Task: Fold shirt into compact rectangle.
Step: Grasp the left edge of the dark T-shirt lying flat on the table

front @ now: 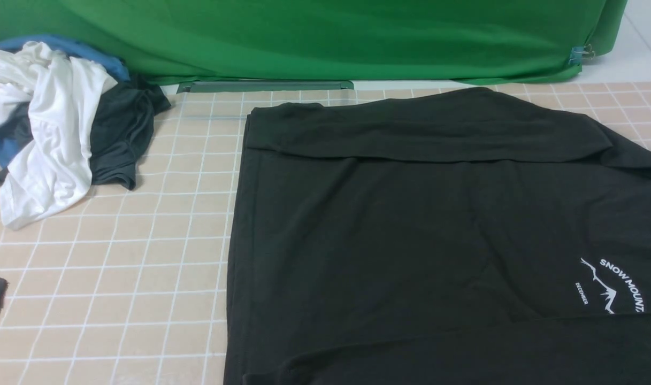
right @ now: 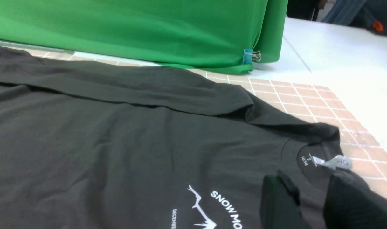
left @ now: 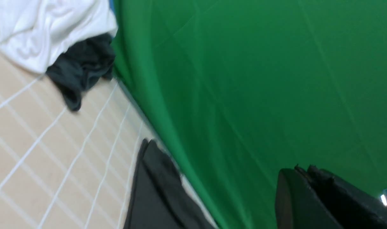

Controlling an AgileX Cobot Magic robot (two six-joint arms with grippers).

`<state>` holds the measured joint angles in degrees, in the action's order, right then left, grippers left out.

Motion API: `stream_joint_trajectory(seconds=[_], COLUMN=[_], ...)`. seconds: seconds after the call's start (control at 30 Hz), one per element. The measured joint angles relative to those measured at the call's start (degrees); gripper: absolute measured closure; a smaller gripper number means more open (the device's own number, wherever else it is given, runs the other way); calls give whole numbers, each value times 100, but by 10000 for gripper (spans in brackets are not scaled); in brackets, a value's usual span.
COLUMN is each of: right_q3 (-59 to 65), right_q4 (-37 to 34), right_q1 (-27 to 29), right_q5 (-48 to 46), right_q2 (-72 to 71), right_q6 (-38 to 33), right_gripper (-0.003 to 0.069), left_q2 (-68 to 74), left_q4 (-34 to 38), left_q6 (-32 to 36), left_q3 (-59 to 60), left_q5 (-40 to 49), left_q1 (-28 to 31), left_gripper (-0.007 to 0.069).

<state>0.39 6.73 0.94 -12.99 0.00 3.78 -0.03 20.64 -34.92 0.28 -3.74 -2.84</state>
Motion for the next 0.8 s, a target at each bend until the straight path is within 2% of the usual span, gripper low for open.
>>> stream_joint_trajectory(seconds=[0.17,0.23,0.3,0.37,0.47,0.53,0.6,0.63,0.7,0.77,0.8], right_q3=[0,0,0,0,0,0,0,0,0,0,0], right_q4=[2,-200,-894,-1533,-1850,-1962,-1997,-2002,-2043,-2076,-2107], right_q1=[0,0,0,0,0,0,0,0,0,0,0], right_q5=[33,125,330,547,784,964,1060,1094,1299,1371,1503], right_q2=[0,0,0,0,0,0,0,0,0,0,0], right_q6=[-54,25,567,1285,1829,2037,2089,2105,2156,2217,2259], right_gripper=[417,417,417,417,417,417,417,417,417,419,430], left_q2=[0,0,0,-6,-9,100,381,463,1171,1471,1913], left_q4=[-43,-12,222,160,-279,-661,-746,-746,-497,-309,28], left_q6=[-65,-138,-722,-1204,-1348,-1395,-1281,-1226,-514,-171,431], left_q3=[0,0,0,-244,-817,-1765,-2313,-2438,-3186,-3427,-3640], left_q5=[-159,-154,-213,-108,374,1396,2375,2598,4014,4441,5032], left_q1=[0,0,0,0,0,0,0,0,0,0,0], left_gripper=[607,607,607,607,607,607,607,607,607,607,607])
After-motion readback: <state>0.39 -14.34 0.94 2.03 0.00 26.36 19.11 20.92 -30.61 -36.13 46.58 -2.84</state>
